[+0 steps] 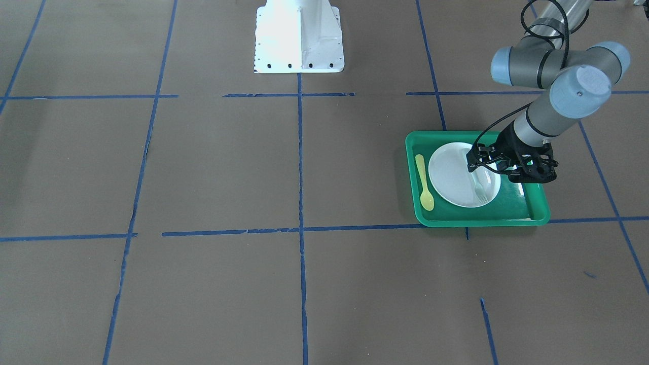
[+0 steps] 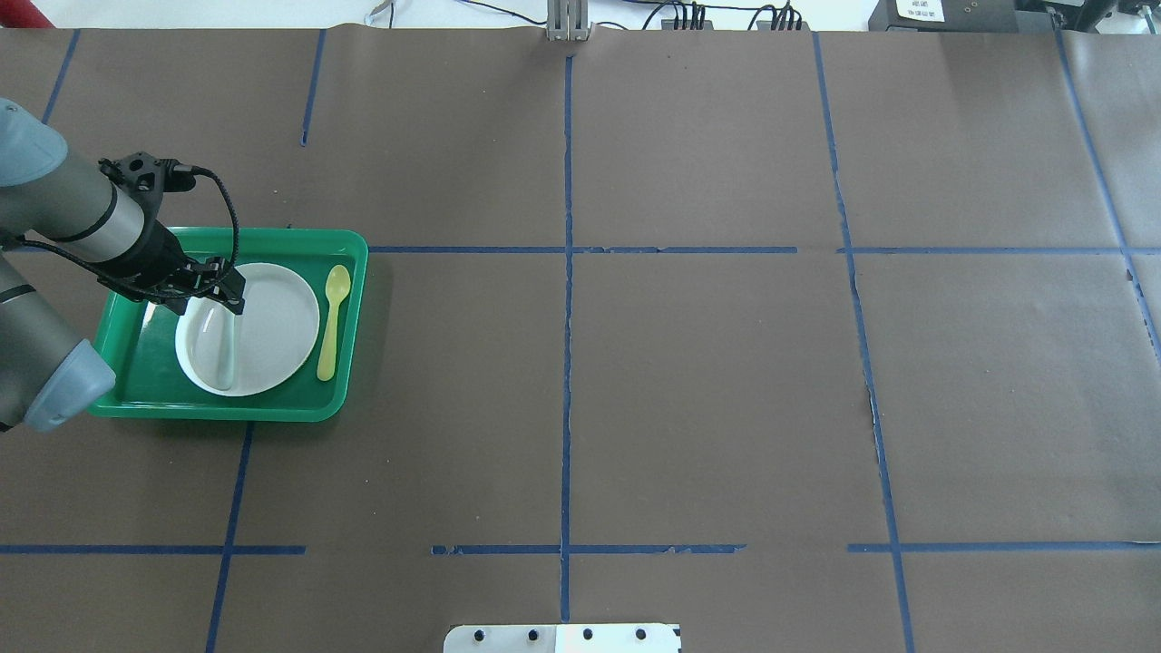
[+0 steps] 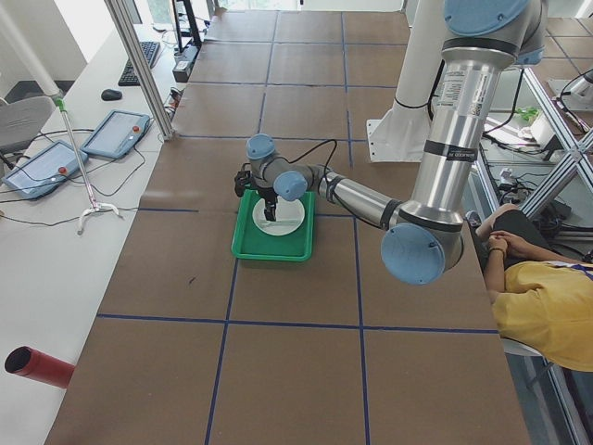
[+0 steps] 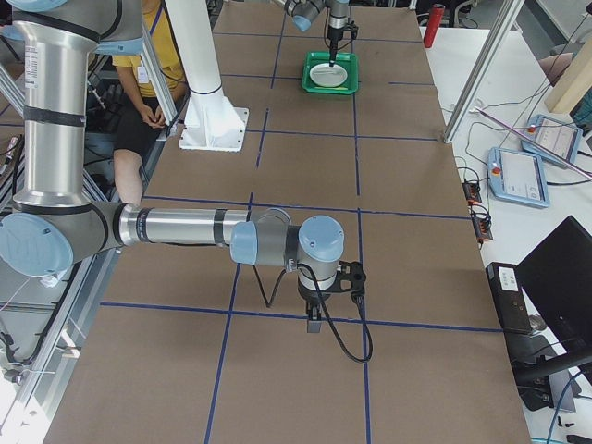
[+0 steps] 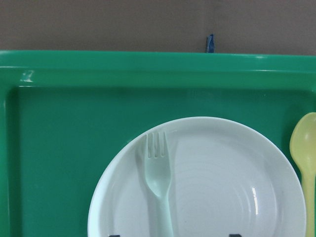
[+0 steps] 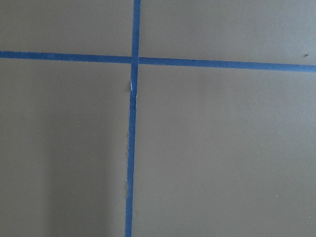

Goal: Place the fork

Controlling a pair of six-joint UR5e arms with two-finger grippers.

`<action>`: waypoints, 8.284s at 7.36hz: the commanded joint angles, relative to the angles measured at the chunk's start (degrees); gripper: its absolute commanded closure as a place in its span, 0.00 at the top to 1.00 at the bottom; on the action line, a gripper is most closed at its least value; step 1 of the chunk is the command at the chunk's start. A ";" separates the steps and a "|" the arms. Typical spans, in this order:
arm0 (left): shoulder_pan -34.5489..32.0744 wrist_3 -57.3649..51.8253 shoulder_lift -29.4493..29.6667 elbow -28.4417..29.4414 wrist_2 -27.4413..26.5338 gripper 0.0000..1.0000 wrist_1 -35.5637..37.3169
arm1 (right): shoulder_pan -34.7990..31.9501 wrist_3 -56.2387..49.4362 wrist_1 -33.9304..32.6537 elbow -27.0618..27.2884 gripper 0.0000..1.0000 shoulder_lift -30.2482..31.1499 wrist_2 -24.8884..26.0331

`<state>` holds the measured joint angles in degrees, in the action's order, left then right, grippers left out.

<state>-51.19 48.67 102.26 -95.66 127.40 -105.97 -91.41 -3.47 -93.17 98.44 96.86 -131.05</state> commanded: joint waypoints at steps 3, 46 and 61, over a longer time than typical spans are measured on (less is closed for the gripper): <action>1.88 0.11 1.02 2.76 -2.16 0.71 -0.02 | 0.00 -0.05 0.00 0.00 1.00 0.00 0.00; -21.44 -34.43 -12.68 3.99 0.22 0.69 -4.42 | 0.00 0.04 0.00 0.00 1.00 0.00 0.00; -45.49 -62.91 -13.92 3.19 6.10 1.00 23.00 | 0.00 -0.05 0.00 0.00 1.00 0.00 0.00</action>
<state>-96.68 -14.27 88.69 -92.97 133.59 -83.43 -91.41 -3.48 -93.16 98.44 96.86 -131.04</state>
